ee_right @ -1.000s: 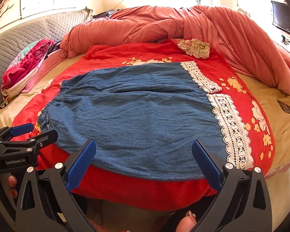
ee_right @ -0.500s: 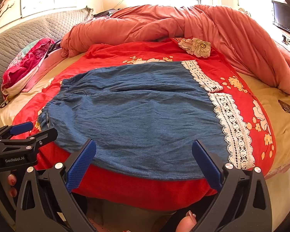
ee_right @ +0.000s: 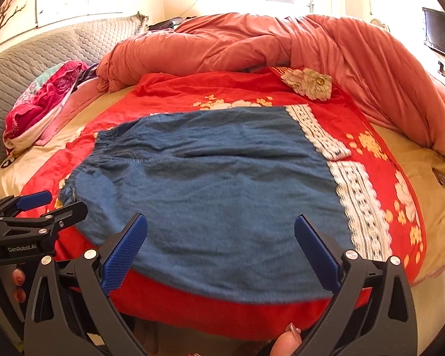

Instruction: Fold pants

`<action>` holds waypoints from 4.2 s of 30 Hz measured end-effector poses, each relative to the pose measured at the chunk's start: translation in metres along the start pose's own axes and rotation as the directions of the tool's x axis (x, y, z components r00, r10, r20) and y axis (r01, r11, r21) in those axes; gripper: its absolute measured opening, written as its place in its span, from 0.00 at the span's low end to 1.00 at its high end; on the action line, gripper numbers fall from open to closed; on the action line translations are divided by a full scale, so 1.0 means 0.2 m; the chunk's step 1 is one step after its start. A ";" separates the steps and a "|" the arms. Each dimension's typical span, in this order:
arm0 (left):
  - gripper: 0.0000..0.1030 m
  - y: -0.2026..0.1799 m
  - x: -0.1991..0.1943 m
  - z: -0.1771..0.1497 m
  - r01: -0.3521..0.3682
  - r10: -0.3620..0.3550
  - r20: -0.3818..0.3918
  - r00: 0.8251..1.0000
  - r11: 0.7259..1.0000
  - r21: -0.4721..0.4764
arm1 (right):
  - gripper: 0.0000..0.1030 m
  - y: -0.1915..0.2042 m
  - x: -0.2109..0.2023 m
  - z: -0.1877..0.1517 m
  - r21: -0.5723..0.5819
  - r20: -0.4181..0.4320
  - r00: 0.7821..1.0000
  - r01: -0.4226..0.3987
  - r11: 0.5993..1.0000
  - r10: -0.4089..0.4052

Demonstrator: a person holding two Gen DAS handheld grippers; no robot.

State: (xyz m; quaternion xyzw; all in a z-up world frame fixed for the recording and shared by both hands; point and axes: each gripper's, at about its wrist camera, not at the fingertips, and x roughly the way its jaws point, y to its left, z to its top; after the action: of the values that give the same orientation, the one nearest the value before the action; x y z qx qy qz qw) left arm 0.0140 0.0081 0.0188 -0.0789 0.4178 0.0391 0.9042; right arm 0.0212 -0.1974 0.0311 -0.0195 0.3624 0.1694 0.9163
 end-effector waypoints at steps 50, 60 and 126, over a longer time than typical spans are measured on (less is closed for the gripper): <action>0.24 0.73 0.81 0.75 0.067 -0.068 -0.090 0.994 0.998 -0.016 | 0.96 0.35 1.42 1.01 -0.473 -0.246 0.961 -0.230 0.851 0.123; 0.24 0.66 0.61 0.78 0.054 -0.056 0.039 0.998 0.996 0.067 | 0.95 0.51 1.51 0.99 -0.646 -0.287 0.944 -0.315 0.695 0.161; 0.52 0.52 0.06 0.06 0.046 -0.043 -0.114 0.993 0.999 0.018 | 0.12 0.43 0.33 -0.13 -0.374 -0.238 0.879 -0.476 0.796 0.413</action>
State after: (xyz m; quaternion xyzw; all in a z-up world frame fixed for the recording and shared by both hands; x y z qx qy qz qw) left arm 0.0168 0.1137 0.0059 -0.0812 0.4671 0.0101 0.8804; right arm 0.0210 -0.1013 -0.0258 -0.1431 0.3768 0.4525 0.7955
